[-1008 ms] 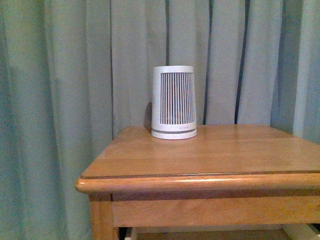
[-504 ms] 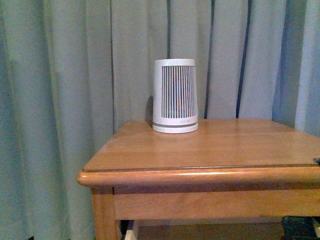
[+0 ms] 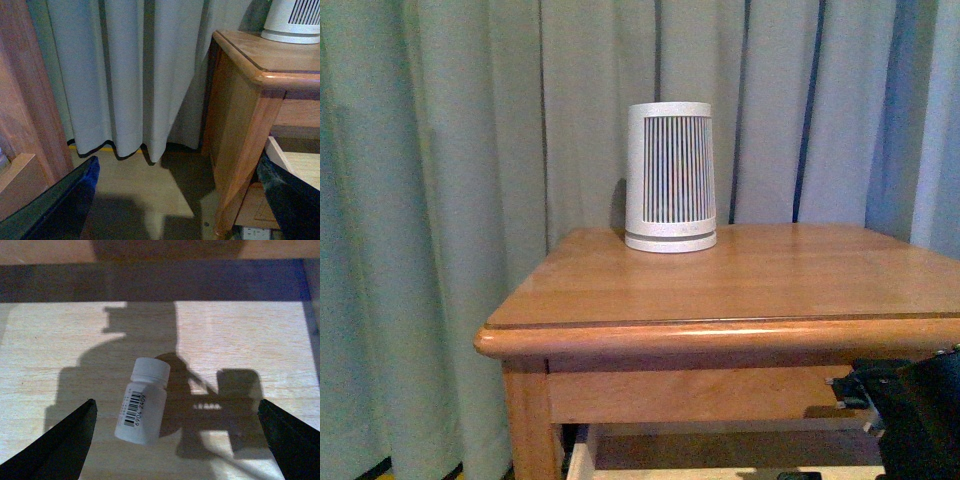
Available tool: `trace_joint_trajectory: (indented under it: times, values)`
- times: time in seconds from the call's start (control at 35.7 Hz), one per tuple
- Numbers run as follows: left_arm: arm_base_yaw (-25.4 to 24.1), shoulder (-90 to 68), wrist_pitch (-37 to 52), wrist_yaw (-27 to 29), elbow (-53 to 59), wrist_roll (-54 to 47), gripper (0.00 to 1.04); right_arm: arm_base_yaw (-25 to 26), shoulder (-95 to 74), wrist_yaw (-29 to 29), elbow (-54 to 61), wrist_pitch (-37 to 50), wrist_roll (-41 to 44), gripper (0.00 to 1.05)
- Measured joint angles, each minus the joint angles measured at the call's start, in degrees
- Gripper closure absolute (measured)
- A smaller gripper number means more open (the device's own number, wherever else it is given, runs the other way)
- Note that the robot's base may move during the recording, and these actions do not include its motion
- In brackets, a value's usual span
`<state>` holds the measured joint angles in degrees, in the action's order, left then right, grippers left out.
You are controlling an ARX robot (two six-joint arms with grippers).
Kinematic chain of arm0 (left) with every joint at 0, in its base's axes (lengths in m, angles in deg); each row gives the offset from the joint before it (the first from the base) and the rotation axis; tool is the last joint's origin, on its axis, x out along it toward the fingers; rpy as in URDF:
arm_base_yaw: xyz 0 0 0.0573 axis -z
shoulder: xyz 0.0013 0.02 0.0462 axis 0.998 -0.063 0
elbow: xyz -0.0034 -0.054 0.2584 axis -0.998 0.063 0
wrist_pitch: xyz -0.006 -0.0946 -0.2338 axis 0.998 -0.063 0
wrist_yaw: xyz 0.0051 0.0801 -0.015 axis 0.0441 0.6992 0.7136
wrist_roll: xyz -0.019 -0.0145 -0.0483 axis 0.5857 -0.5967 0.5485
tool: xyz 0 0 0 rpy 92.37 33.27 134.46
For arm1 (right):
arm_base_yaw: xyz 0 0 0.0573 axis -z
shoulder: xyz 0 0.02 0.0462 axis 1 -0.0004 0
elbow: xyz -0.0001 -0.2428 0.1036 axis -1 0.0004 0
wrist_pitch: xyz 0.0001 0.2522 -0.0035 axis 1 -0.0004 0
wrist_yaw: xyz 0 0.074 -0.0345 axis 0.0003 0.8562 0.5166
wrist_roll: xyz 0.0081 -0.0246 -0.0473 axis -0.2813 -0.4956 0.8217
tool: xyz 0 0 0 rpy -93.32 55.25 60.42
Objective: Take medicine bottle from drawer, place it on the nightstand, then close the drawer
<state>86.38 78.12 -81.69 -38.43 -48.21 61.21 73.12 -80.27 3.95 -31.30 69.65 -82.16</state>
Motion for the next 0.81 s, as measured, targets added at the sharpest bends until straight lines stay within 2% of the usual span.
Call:
trace_joint_trajectory:
  times: [0.81]
  values:
    - [0.0,0.0,0.0,0.0,0.0,0.0,0.07,-2.4,-14.4,-4.3,-6.8,9.2,0.6,0.07]
